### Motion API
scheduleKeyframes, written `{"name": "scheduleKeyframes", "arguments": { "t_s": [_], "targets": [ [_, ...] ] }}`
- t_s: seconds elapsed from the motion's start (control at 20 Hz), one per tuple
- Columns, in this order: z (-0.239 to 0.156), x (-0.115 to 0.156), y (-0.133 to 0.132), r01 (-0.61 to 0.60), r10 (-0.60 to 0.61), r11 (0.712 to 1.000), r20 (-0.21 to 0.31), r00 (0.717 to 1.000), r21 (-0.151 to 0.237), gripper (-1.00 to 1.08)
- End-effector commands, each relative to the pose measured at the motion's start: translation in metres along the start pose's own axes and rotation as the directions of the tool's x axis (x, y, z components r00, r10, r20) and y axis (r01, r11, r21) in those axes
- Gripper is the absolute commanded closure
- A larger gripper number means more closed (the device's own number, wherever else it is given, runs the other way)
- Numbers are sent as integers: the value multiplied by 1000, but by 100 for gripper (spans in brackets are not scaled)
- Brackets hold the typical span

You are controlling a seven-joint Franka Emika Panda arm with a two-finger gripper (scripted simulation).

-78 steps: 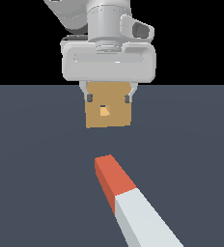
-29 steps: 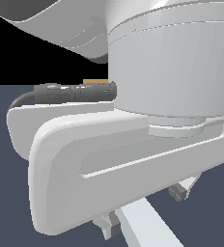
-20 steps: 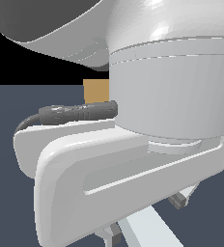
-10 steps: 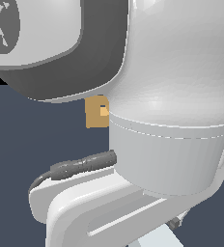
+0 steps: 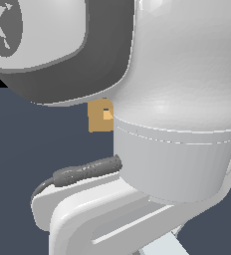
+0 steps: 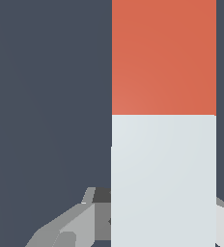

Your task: Insert the peg into the horizontal hole in a box.

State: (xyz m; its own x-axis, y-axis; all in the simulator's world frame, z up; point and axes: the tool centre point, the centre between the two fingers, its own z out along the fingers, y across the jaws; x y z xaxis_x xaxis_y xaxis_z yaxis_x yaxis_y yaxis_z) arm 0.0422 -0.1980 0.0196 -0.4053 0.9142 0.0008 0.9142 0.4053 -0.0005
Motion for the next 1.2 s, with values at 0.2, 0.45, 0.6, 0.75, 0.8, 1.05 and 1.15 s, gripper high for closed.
{"name": "scheduleKeyframes", "arguments": {
  "t_s": [0.2, 0.45, 0.6, 0.75, 0.8, 1.05, 1.15],
  "targets": [
    [0, 2, 0, -1, 1, 1000, 0, 1000, 0, 108],
    [-3, 14, 1, -12, 12, 1000, 0, 1000, 0, 108],
    [-6, 27, 3, -24, 24, 1000, 0, 1000, 0, 108],
    [-10, 46, 5, -41, 41, 999, 0, 999, 0, 108],
    [-11, 53, 6, -48, 48, 999, 0, 999, 0, 108],
    [-20, 98, 14, -87, 87, 996, 0, 996, 0, 108],
    [-25, 118, 18, -106, 106, 994, 0, 994, 0, 108]
  ]
}}
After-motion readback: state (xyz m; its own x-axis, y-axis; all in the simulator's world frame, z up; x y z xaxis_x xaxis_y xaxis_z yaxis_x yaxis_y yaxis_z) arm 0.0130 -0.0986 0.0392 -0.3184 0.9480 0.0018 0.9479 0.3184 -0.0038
